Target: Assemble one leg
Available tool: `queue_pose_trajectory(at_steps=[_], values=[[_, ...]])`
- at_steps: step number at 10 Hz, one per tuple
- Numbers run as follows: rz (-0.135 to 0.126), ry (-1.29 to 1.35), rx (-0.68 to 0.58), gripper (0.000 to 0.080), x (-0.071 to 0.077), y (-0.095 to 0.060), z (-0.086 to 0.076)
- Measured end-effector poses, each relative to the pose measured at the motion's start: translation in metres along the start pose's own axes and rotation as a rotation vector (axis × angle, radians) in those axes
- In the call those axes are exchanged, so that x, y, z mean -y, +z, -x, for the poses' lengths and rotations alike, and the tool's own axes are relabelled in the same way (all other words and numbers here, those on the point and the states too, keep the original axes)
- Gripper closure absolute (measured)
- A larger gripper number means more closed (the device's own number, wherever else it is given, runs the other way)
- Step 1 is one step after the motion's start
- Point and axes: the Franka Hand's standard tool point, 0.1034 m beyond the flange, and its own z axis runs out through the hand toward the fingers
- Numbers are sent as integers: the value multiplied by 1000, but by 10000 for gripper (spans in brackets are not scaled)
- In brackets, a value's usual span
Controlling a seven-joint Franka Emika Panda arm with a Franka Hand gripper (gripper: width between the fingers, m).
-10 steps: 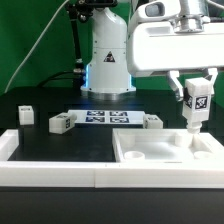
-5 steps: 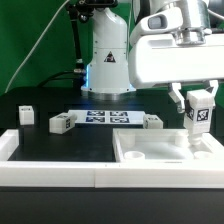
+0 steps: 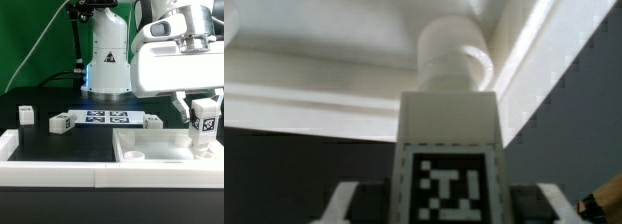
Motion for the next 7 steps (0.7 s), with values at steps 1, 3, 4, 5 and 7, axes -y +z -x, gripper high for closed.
queue_pose_trajectory(at_steps=[1,3,4,5,7], values=[[-1,-2,-10,508,2,2,-1],[-4,0,-5,508,3,9,4],[-6,-1,1,508,5,13,8],[-5,-2,-8,508,5,13,9],[7,0,-85,508,7,12,15]])
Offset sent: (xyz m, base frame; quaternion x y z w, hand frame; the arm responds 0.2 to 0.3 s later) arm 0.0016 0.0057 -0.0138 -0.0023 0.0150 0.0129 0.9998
